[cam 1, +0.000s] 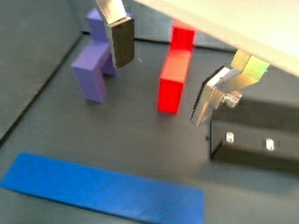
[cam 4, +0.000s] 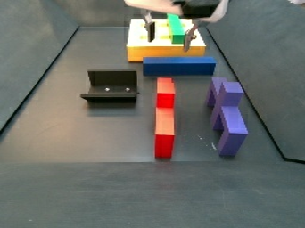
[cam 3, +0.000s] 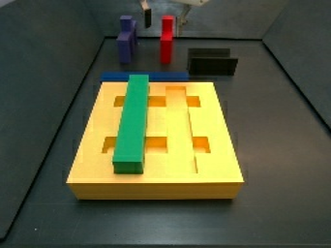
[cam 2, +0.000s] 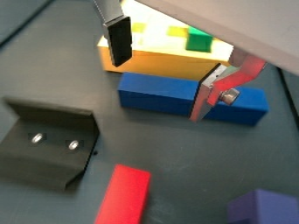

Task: Pick up the blue object. Move up. Move to above the board. Insert the blue object.
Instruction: Pick up the blue object.

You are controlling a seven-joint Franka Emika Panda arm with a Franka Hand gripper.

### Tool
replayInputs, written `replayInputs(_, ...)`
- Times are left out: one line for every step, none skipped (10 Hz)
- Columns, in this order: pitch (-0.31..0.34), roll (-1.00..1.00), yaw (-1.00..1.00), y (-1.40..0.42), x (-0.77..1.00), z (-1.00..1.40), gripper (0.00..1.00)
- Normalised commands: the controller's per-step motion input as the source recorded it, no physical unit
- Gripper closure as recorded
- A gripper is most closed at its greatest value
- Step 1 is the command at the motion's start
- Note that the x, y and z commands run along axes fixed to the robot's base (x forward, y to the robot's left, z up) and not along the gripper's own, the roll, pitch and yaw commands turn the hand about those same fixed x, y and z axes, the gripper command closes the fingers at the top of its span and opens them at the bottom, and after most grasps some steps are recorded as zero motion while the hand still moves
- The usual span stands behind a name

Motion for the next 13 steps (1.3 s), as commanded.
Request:
replayInputs(-0.003,0.0,-1.0,-0.15,0.0,-0.36,0.0)
replayInputs(0.0,0.0,-1.0,-0.12,0.0,-0.33,0.0)
replayInputs(0.0,-0.01,-1.0,-0.11,0.0,-0.17,0.0)
replayInputs(-0.03,-0.02,-1.0,-0.08,0.0,-0.15,0.0)
replayInputs(-0.056,-0.05,-1.0,-0.05,0.0,-0.11,0.0)
replayInputs(-0.027,0.0,-1.0,-0.1,0.0,0.0,0.0)
replayInputs(-0.011,-0.01,-0.87,-0.15,-0.02,0.0,0.0)
replayInputs(-0.156,-0.18,-0.72,0.0,-0.35,0.0,0.0)
replayInputs(-0.051,-0.01,-0.67,-0.29,-0.2,0.0,0.0)
replayInputs(0.0,0.01,-0.7,-0.36,-0.12,0.0,0.0)
replayInputs(0.0,0.03,-0.74,-0.33,-0.09,0.0,0.0)
replayInputs(0.0,0.0,-0.69,-0.45,-0.02,-0.01,0.0)
replayInputs(0.0,0.04,-0.65,-0.34,-0.22,-0.27,0.0)
